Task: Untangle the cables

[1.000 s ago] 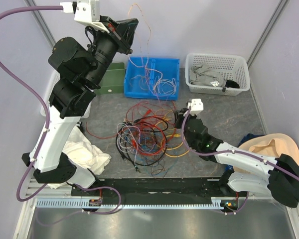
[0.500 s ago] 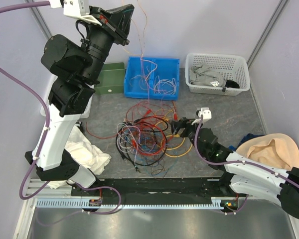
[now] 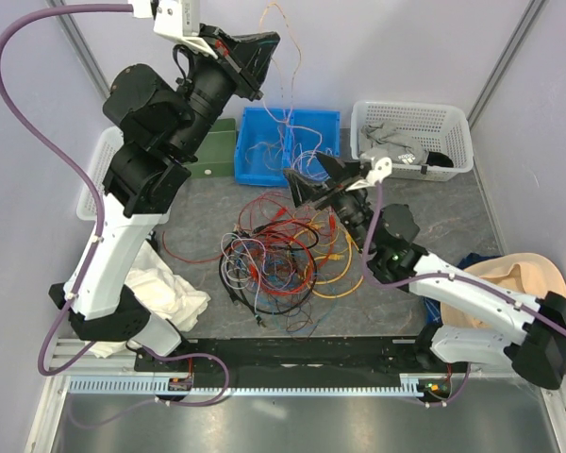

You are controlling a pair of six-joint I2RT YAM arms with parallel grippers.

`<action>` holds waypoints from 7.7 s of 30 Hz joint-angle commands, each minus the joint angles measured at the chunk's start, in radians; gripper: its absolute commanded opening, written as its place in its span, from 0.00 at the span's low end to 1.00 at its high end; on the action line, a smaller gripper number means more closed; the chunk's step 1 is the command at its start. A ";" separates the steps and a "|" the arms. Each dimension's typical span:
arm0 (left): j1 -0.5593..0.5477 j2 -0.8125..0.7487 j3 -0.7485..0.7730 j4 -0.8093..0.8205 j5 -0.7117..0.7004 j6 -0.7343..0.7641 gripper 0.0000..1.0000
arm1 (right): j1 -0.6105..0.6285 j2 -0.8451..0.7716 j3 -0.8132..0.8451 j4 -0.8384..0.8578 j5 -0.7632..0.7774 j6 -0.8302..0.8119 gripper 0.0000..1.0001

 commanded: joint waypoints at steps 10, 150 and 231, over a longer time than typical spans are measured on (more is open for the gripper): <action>-0.021 -0.048 -0.092 -0.029 0.097 -0.104 0.02 | 0.012 0.415 0.395 -0.010 0.125 -0.169 0.96; 0.254 -0.067 -0.646 0.087 -0.032 -0.195 1.00 | -0.013 -0.405 -0.236 -0.852 0.268 0.289 0.93; -0.168 -0.642 -1.613 0.647 0.399 -0.222 0.98 | 0.032 -0.282 0.134 -1.018 -0.075 0.268 0.00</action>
